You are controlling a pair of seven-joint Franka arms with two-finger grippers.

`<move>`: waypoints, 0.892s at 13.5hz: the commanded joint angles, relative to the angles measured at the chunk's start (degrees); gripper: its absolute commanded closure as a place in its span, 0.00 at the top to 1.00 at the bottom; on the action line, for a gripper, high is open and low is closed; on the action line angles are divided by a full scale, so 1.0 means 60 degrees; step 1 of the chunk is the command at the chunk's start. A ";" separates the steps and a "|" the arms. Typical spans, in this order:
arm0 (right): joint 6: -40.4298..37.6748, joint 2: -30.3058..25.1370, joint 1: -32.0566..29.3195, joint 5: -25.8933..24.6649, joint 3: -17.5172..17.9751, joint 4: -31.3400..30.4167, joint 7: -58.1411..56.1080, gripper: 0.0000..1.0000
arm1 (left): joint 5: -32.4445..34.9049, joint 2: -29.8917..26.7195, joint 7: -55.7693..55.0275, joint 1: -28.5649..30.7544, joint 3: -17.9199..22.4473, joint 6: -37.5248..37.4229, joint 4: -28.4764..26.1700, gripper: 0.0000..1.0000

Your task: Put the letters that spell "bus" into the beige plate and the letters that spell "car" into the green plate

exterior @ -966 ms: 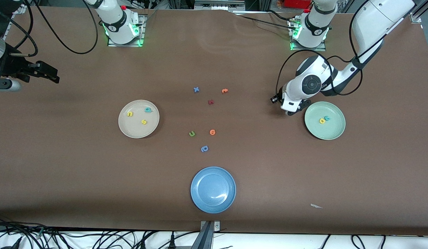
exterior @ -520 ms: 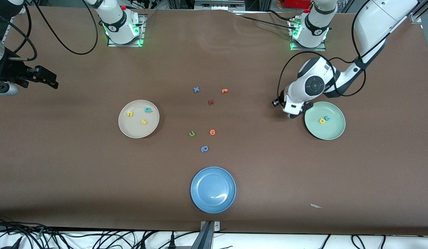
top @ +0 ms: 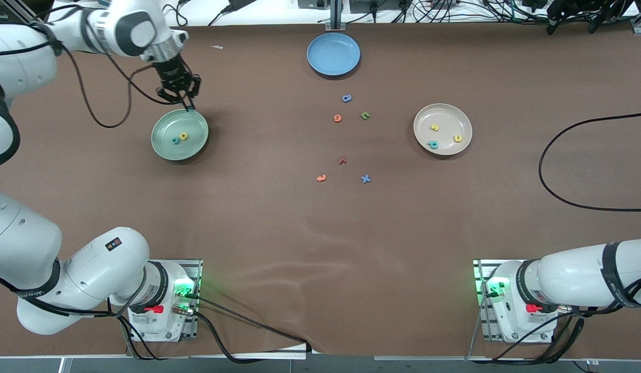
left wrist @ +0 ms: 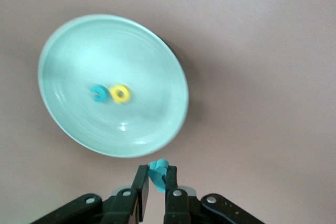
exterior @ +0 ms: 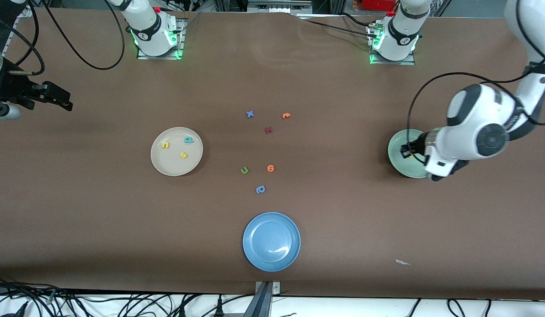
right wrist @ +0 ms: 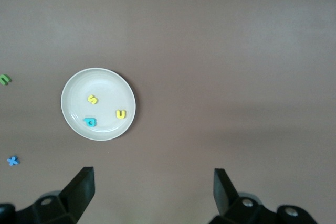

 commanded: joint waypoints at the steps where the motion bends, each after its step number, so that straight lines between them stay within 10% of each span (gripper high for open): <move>1: -0.0233 0.0073 0.0009 -0.0002 -0.0026 0.0420 0.0006 1.00 | 0.0424 0.0311 0.1081 0.0245 0.0328 -0.0106 0.0030 0.00; 3: -0.0247 0.0059 0.0024 -0.0002 -0.0026 0.0406 0.0050 1.00 | 0.0822 0.0735 0.1083 0.0288 0.0374 -0.0003 0.0102 0.20; 6: -0.0262 0.0044 0.0009 0.0027 -0.0040 0.0406 0.0035 1.00 | 0.0809 0.0693 0.1068 0.0245 0.0359 -0.0047 0.0642 1.00; 12: -0.0335 0.0044 0.0009 0.0027 -0.0040 0.0406 0.0021 1.00 | 0.0736 0.0649 0.2119 0.0055 0.0095 -0.2035 0.3965 1.00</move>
